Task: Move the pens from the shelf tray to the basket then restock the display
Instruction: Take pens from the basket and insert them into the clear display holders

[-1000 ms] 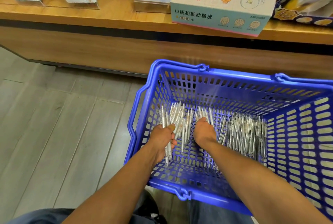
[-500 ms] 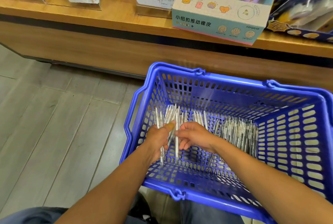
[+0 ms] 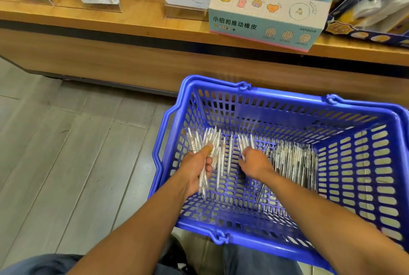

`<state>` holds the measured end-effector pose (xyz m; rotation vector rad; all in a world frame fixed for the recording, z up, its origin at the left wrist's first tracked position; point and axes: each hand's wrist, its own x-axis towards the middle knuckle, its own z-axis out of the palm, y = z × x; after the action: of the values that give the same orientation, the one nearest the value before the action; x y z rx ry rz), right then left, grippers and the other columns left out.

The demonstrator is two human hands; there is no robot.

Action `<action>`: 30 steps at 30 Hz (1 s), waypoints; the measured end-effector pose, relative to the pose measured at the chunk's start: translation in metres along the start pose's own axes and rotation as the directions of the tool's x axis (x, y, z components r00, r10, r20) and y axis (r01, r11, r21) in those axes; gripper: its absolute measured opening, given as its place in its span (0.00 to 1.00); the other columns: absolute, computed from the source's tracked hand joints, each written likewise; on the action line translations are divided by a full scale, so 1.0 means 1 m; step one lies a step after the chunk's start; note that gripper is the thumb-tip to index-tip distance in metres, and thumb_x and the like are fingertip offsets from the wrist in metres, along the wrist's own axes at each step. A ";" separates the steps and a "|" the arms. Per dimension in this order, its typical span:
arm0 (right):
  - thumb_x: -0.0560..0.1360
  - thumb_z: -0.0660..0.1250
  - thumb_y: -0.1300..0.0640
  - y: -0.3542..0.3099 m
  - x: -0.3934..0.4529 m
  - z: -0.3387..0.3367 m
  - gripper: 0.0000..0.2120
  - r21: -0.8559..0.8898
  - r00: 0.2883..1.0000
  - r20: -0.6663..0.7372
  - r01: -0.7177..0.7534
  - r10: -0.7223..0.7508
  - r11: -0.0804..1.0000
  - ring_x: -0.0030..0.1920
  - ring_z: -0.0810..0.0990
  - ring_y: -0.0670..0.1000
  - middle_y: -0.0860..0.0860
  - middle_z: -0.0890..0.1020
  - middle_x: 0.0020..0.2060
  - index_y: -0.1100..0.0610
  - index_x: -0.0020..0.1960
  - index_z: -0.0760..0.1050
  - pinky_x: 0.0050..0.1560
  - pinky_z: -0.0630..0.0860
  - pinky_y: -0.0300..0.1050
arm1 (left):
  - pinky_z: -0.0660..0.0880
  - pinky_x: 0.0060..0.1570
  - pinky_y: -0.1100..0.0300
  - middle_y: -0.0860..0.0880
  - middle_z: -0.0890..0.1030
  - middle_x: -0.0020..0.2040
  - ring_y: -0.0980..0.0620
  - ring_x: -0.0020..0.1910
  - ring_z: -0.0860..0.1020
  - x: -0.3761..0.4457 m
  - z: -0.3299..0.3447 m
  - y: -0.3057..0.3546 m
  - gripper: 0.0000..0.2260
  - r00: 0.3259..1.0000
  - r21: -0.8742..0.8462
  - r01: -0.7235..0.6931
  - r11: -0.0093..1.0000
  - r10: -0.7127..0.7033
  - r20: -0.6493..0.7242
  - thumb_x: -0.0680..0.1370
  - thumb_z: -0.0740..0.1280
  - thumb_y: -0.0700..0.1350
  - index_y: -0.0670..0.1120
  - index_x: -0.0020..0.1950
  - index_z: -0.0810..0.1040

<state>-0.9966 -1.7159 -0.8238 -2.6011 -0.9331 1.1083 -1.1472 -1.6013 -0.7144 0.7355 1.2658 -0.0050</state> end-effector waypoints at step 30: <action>0.74 0.72 0.50 -0.064 -0.061 -0.025 0.10 0.698 0.810 0.420 -0.001 -0.409 0.716 0.33 0.81 0.47 0.50 0.84 0.36 0.56 0.49 0.78 0.35 0.77 0.38 | 0.76 0.59 0.52 0.42 0.73 0.70 0.46 0.62 0.77 0.019 -0.003 -0.011 0.34 0.995 0.086 -0.050 0.995 0.057 -0.079 0.78 0.71 0.47 0.42 0.78 0.57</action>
<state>-1.0421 -1.7003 -0.7459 -1.5518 -0.6932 1.7666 -1.1475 -1.6012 -0.7366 0.8496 1.3293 0.0156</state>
